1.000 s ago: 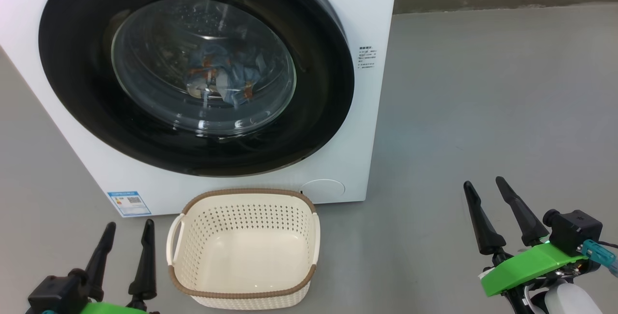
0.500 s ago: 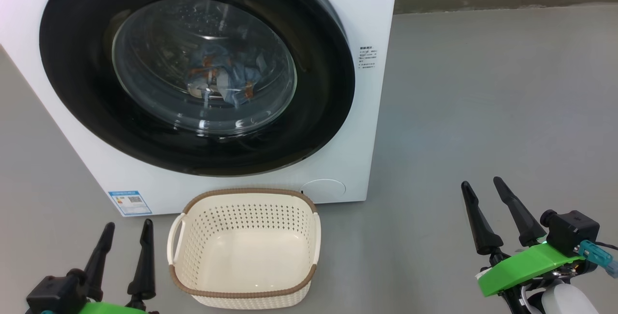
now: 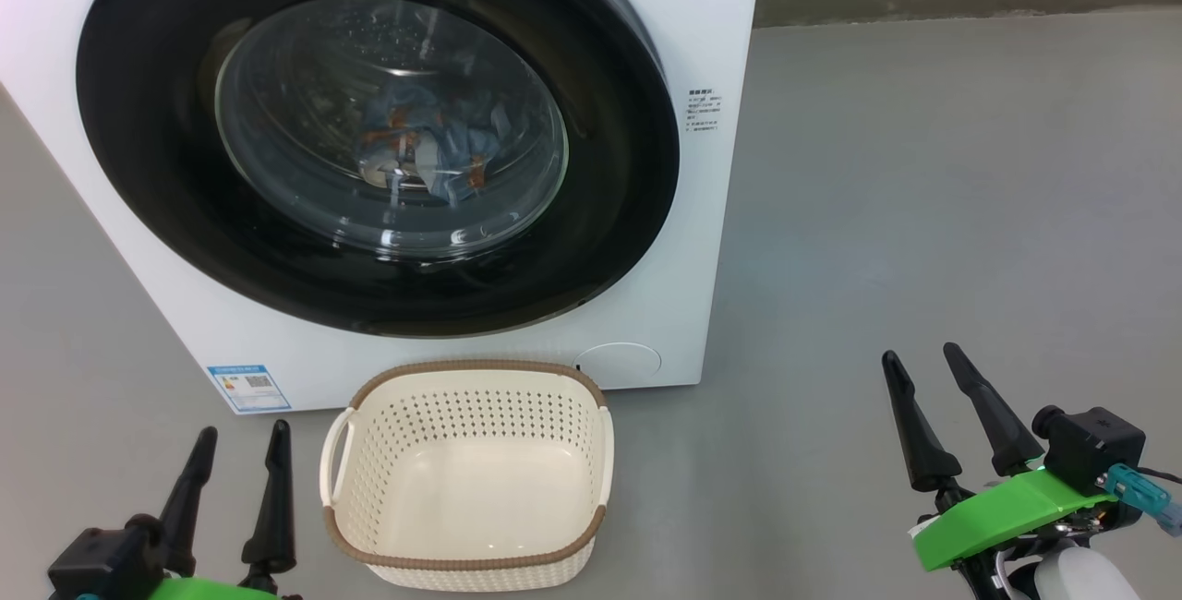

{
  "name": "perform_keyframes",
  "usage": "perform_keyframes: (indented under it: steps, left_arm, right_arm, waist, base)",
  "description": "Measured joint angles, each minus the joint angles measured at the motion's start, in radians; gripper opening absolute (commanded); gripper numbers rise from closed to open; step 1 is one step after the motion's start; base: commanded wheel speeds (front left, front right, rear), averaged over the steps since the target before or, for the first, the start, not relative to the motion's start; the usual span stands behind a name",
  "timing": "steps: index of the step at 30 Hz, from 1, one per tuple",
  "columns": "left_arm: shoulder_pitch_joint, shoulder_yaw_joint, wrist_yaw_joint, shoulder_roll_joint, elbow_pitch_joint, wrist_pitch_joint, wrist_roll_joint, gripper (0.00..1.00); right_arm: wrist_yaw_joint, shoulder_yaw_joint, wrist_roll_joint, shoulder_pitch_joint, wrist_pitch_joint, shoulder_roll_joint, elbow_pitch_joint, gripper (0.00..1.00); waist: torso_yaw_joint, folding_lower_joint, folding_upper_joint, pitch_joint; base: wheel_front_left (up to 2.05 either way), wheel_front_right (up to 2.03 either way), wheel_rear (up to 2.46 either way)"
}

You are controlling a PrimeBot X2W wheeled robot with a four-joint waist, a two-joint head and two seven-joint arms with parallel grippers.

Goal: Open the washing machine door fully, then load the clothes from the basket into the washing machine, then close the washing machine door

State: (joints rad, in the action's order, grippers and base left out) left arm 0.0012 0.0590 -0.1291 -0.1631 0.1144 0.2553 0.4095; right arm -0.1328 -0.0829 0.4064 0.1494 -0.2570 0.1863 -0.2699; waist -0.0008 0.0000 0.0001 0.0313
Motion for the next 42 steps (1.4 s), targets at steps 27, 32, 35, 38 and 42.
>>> perform_keyframes:
  steps: [27,32,35,38,42]
  left_arm:
    - [0.014,0.008,0.000,0.021,0.052,-0.001,0.016,0.00]
    - [0.035,0.012,0.000,0.036,0.072,-0.010,0.048,0.00]
    - [0.035,0.011,0.000,0.037,0.072,-0.020,0.072,0.00]
    - [0.035,0.007,0.000,0.038,0.074,-0.028,0.104,0.00]
    - [0.035,0.002,0.000,0.040,0.077,-0.042,0.137,0.00]
  right_arm:
    - [0.000,-0.001,0.003,-0.023,0.000,-0.018,-0.037,0.00]
    - [0.000,0.000,0.034,-0.048,0.010,-0.029,-0.058,0.00]
    - [0.000,0.003,0.049,-0.048,0.019,-0.030,-0.058,0.00]
    - [0.000,0.007,0.091,-0.048,0.030,-0.032,-0.057,0.00]
    - [0.000,0.015,0.116,-0.048,0.043,-0.035,-0.055,0.00]
  waist:
    - [0.003,0.0000,0.0000,-0.003]
    - [0.003,0.0001,0.0000,-0.004]
    - [0.003,0.0006,0.0000,-0.003]
    - [0.003,0.0002,0.0000,-0.005]
    - [0.003,0.0002,0.0000,-0.007]
  base:
    - [0.00,0.00,0.00]
    - [0.00,0.00,0.00]
    - [0.00,0.00,0.00]
    - [0.00,0.00,0.00]
    - [0.00,0.00,0.00]
